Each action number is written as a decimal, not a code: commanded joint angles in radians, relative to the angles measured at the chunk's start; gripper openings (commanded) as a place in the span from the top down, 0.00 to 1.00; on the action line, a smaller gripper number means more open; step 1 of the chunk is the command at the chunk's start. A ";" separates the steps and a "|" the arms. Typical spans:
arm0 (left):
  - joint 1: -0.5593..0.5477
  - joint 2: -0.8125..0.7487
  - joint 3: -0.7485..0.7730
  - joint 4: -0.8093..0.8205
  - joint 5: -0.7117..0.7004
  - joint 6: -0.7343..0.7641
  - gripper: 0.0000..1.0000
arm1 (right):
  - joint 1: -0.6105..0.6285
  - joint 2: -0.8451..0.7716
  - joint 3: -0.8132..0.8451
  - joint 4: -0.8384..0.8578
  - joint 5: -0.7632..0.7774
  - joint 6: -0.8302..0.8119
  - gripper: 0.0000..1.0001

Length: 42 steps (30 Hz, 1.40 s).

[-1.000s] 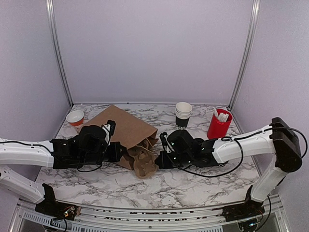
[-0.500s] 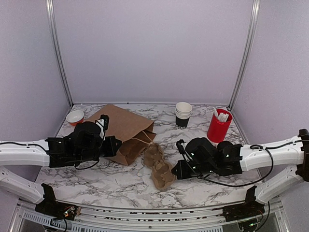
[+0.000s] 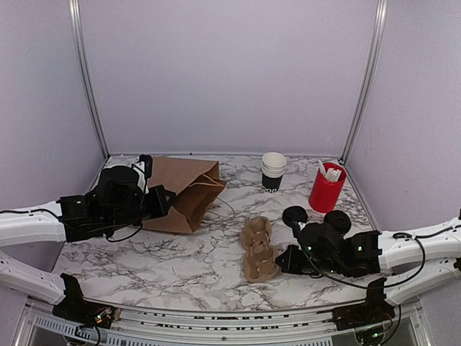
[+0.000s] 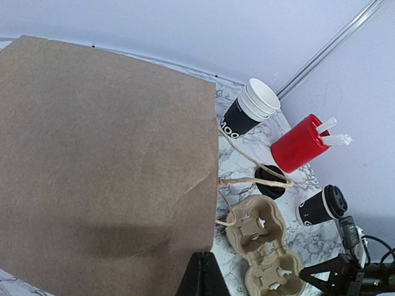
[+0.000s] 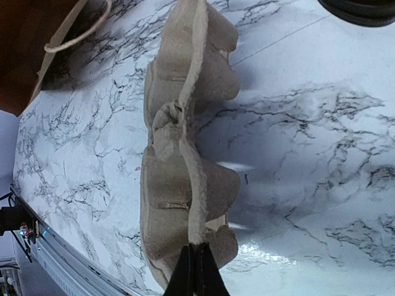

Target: Pack the takeout coffee

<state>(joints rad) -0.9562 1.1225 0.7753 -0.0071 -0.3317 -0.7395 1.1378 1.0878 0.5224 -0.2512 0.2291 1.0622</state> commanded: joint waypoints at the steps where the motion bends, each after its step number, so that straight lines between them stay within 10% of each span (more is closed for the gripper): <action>1: 0.011 -0.042 0.057 -0.017 -0.010 0.013 1.00 | 0.072 0.073 -0.001 0.160 0.060 0.131 1.00; 11: 0.031 -0.100 0.097 -0.054 0.003 0.033 1.00 | 0.168 0.250 0.129 0.162 0.029 0.053 0.62; 18: 0.048 -0.137 0.121 -0.087 0.014 0.047 1.00 | 0.161 0.294 0.323 -0.079 0.013 -0.347 0.41; 42: 0.057 -0.182 0.156 -0.149 0.007 0.057 1.00 | 0.160 0.401 0.343 -0.371 -0.005 -0.389 0.69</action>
<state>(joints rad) -0.9047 0.9565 0.8951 -0.1432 -0.3225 -0.7010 1.2827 1.4483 0.8215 -0.6079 0.2180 0.6727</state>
